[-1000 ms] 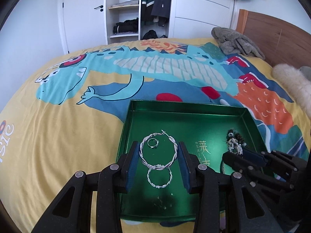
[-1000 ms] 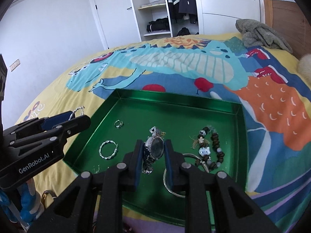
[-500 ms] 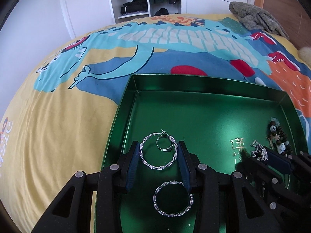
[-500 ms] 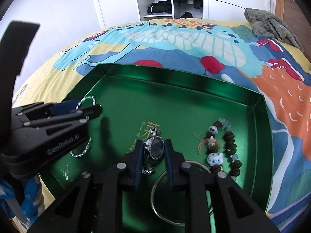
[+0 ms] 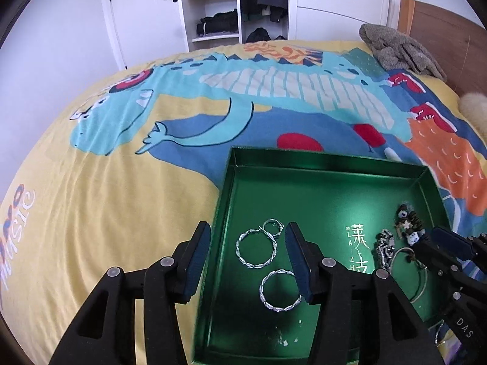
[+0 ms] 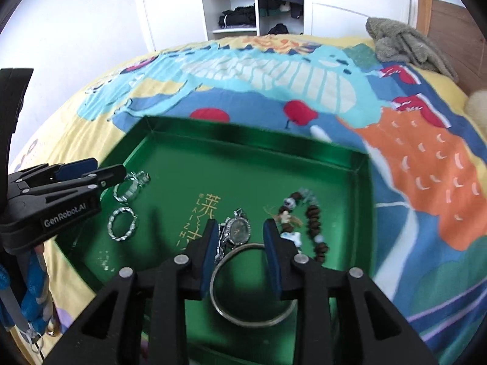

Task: Organize jewelry
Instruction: 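Open the right tool to drop the watch in the tray while the left tool releases the hoop, then withdraw both tools from the tray toward the brown bangle and small ring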

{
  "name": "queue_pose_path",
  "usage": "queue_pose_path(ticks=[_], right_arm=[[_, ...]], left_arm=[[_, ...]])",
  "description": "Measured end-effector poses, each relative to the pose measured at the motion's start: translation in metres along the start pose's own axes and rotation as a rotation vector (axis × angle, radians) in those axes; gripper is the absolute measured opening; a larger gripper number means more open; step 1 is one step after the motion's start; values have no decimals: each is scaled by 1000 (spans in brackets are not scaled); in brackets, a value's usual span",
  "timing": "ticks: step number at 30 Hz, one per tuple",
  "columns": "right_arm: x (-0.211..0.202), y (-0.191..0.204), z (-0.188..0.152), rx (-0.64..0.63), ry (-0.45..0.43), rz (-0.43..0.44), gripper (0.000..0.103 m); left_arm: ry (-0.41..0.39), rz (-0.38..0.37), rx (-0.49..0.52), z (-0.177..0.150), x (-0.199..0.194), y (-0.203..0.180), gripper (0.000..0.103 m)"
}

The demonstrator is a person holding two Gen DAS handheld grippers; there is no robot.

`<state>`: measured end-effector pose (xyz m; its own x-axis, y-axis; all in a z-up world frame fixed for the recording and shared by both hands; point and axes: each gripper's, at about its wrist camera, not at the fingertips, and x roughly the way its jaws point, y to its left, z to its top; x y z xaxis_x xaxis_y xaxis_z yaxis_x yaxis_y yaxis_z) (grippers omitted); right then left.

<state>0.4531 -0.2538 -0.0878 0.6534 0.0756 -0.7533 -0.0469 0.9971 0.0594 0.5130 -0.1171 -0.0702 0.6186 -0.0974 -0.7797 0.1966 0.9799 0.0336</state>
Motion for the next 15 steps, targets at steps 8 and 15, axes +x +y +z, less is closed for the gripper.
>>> queue_pose_path(ticks=[8,15], right_arm=[[-136,3,-1,-4,-159,-9,30],[-254,7,-24,23,-280,-37,31]], left_arm=[[-148,-6,-15,1,-129,31,54],[-244,28,-23,-16,-237,68,57]])
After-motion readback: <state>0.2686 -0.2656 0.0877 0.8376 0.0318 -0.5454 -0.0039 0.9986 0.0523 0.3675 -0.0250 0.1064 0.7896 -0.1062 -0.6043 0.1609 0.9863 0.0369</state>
